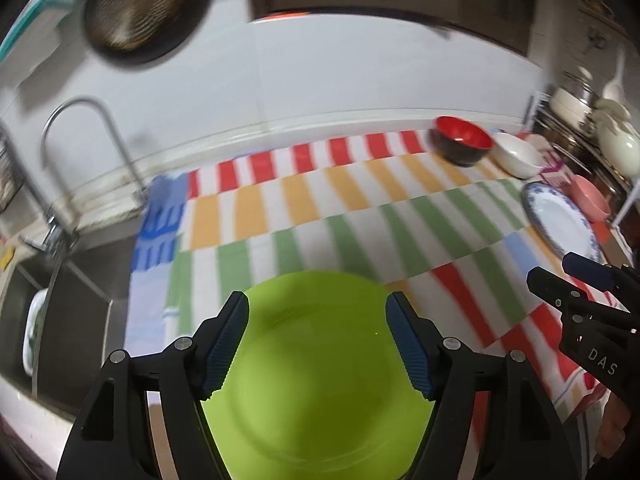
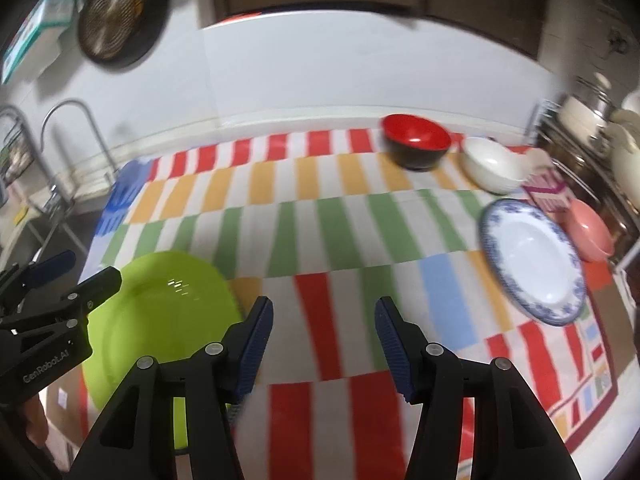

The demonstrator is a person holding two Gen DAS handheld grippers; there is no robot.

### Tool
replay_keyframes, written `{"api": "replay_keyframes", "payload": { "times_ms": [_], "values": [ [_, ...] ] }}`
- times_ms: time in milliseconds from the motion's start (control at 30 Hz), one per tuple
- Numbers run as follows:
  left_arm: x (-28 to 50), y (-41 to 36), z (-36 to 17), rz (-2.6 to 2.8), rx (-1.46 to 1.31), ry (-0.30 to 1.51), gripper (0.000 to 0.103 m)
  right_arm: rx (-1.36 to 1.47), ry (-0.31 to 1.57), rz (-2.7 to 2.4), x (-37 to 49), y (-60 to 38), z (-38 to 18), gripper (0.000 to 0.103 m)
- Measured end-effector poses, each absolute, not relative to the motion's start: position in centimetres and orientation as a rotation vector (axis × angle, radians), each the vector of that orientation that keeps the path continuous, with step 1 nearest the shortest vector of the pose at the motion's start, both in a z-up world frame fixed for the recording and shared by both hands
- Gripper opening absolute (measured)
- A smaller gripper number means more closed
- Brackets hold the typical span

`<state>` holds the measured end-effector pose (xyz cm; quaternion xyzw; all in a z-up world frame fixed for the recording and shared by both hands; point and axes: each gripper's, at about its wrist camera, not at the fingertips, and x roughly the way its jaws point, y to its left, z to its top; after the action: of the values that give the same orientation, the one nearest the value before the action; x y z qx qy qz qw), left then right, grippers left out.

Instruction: Organize plates and bowls

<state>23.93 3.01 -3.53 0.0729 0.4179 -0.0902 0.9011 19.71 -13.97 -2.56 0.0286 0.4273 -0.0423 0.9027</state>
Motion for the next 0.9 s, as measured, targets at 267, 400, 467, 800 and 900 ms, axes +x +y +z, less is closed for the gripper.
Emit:
{"api": "replay_keyframes", "payload": {
  "times_ms": [267,400,467,800,900],
  "values": [
    [25.3,-3.9,-2.3,-0.293,0.188,0.84,0.074,0.11,0.85,-0.188,18.6,-20.6,-1.3,0.056],
    [25.7,-7.5,-1.6,-0.335,0.204,0.819,0.075,0.127,0.833,-0.238,17.9,-23.8,-0.9,0.056],
    [26.0,-9.3,-1.3,-0.358,0.213,0.808,0.075,0.143,0.825,-0.265,17.7,-25.4,-0.8,0.056],
    [27.7,-16.9,-0.9,-0.429,0.24,0.783,0.075,0.189,0.789,-0.375,17.0,-32.9,-0.7,0.056],
    [28.3,-19.1,-1.0,-0.445,0.242,0.789,0.075,0.202,0.782,-0.402,17.1,-35.1,-0.7,0.056]
  ]
}}
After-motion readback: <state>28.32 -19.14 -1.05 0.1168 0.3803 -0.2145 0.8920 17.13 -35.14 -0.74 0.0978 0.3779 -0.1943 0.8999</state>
